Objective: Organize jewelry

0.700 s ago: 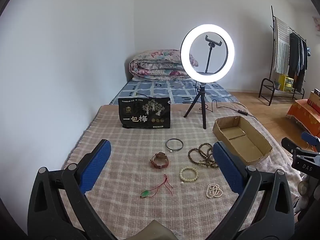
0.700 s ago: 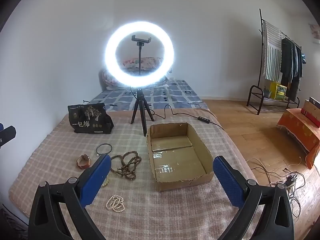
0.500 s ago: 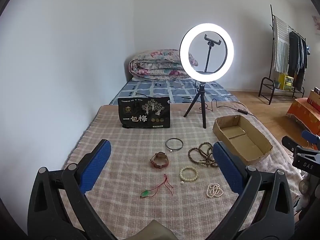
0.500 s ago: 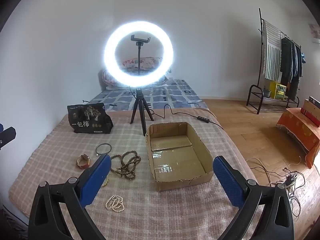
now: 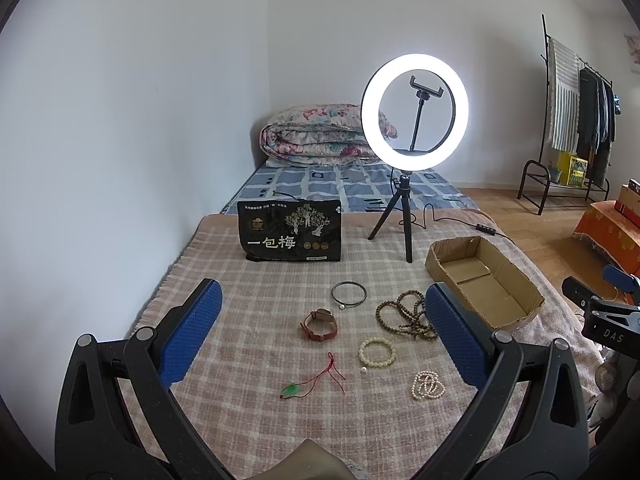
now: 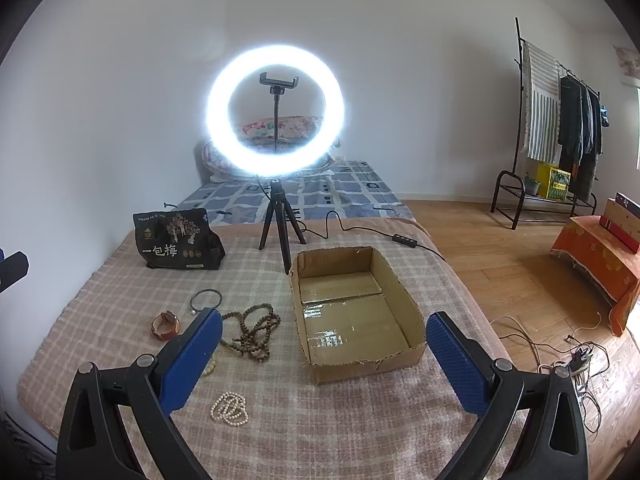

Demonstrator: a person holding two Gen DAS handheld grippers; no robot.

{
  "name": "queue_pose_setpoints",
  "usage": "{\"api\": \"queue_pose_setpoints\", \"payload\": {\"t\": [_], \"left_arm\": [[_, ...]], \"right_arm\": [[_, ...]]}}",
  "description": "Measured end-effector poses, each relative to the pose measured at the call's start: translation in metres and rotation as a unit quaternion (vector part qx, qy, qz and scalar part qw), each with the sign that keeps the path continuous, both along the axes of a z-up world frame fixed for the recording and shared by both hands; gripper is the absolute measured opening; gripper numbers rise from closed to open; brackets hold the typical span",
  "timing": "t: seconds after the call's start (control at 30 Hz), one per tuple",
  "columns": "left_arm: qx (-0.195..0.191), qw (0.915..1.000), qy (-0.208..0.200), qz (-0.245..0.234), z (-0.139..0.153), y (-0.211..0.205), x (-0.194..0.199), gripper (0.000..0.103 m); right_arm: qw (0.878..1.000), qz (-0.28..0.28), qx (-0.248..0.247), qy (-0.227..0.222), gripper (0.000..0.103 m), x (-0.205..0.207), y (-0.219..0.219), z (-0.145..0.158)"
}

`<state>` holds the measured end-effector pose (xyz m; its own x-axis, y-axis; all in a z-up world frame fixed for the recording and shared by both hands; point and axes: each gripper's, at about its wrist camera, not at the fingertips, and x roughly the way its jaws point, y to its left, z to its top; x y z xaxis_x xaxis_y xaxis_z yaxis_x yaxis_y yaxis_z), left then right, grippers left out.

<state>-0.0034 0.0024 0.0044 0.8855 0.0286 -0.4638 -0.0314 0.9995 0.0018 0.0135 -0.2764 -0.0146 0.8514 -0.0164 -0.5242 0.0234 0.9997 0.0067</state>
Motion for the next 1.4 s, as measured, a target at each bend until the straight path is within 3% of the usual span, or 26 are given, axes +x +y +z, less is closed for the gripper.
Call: {"api": "queue_pose_setpoints", "payload": {"t": [1.4], "left_arm": [[0.001, 1.0000, -0.005, -0.001, -0.0003, -0.0012, -0.0006, 0.103]], "right_arm": [[1.000, 0.002, 0.002, 0.006, 0.103, -0.0005, -0.0001, -0.0060]]}}
